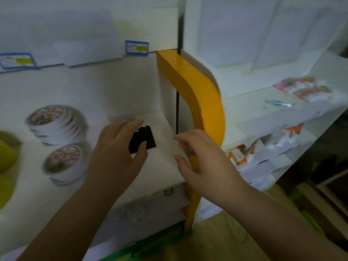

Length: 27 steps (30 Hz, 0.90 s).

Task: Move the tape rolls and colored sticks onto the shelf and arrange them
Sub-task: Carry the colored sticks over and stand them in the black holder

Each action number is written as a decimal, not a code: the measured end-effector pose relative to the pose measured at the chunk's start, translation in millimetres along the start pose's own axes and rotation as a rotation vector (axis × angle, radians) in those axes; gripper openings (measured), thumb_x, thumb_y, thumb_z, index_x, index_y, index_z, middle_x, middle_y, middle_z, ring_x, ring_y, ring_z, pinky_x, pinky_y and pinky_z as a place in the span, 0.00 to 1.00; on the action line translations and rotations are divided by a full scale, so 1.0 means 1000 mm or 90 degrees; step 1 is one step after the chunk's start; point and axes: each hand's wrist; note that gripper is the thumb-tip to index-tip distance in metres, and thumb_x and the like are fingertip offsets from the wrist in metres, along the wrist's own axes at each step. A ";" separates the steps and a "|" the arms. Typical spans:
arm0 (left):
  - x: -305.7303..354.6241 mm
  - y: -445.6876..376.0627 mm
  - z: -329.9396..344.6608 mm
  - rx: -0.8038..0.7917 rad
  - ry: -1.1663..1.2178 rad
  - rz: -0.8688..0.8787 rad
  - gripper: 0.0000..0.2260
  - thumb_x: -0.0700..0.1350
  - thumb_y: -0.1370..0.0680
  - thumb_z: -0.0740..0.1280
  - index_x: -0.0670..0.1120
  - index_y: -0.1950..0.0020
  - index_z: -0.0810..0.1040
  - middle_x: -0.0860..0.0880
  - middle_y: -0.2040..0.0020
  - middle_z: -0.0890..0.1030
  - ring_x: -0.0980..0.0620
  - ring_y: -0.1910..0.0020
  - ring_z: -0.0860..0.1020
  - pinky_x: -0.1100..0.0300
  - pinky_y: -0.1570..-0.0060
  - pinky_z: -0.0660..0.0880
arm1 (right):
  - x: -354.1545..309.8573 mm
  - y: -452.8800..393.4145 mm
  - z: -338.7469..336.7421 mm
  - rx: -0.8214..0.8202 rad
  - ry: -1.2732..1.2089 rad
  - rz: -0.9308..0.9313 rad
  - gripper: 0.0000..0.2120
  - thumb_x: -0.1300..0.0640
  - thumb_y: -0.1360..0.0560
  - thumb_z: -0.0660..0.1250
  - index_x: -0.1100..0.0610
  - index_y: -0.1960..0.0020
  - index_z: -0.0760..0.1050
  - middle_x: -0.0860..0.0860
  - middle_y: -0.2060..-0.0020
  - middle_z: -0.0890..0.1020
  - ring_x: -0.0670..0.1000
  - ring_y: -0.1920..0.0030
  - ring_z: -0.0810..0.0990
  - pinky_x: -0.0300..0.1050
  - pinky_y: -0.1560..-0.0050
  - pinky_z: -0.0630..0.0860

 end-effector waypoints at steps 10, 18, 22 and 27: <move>0.174 0.027 0.023 -0.074 0.003 0.059 0.22 0.49 0.24 0.70 0.48 0.30 0.73 0.47 0.34 0.74 0.46 0.35 0.69 0.56 0.38 0.63 | 0.092 0.101 -0.137 0.116 0.129 0.085 0.18 0.54 0.23 0.68 0.52 0.34 0.73 0.46 0.43 0.75 0.47 0.44 0.75 0.43 0.45 0.75; 0.275 0.028 0.070 -0.152 -0.011 0.032 0.28 0.56 0.23 0.68 0.52 0.25 0.67 0.48 0.26 0.67 0.46 0.27 0.62 0.49 0.31 0.63 | 0.144 0.168 -0.217 0.100 0.231 0.151 0.18 0.52 0.24 0.69 0.51 0.35 0.73 0.49 0.42 0.75 0.51 0.43 0.73 0.37 0.48 0.64; 0.306 0.021 0.094 -0.185 -0.011 0.038 0.27 0.60 0.23 0.65 0.53 0.26 0.67 0.49 0.28 0.68 0.47 0.30 0.64 0.50 0.32 0.65 | 0.166 0.182 -0.240 0.113 0.219 0.174 0.18 0.52 0.24 0.69 0.51 0.35 0.74 0.48 0.41 0.75 0.50 0.41 0.74 0.38 0.46 0.67; 0.328 0.001 0.140 -0.232 0.014 0.054 0.27 0.61 0.23 0.64 0.55 0.26 0.65 0.52 0.30 0.68 0.50 0.34 0.67 0.53 0.39 0.70 | 0.205 0.185 -0.253 0.113 0.213 0.222 0.20 0.50 0.23 0.68 0.50 0.33 0.73 0.47 0.40 0.75 0.48 0.40 0.74 0.37 0.45 0.68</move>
Point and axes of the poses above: each hand's wrist, its own y-axis away from the middle knuckle, its own z-axis out of the palm, x = y × z
